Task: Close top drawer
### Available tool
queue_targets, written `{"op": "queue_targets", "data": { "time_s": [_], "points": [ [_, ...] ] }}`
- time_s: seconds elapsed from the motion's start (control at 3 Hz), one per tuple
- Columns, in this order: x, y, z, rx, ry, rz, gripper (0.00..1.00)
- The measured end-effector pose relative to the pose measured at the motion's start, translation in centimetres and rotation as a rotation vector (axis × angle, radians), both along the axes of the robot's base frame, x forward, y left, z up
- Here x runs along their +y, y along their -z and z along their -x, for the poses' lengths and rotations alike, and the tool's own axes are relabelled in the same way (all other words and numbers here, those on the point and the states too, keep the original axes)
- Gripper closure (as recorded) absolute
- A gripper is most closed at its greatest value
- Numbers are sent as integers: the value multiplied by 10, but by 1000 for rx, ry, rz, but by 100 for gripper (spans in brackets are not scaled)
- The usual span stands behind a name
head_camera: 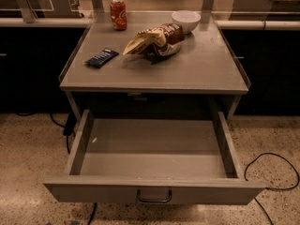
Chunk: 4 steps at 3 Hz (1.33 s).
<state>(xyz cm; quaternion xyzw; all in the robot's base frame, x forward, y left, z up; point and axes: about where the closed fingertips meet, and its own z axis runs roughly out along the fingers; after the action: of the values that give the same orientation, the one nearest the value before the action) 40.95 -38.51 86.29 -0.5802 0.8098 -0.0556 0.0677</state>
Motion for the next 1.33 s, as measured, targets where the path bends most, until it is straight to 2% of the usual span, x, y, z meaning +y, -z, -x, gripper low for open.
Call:
{"op": "queue_targets", "data": {
  "time_s": [0.33, 0.67, 1.0, 1.33],
  "points": [
    [-2, 3, 4, 0, 2, 0, 0],
    [-16, 15, 20, 2, 19, 5, 0],
    [-27, 35, 34, -2, 4, 48, 0],
    [-39, 62, 40, 28, -11, 96, 0]
  ]
}}
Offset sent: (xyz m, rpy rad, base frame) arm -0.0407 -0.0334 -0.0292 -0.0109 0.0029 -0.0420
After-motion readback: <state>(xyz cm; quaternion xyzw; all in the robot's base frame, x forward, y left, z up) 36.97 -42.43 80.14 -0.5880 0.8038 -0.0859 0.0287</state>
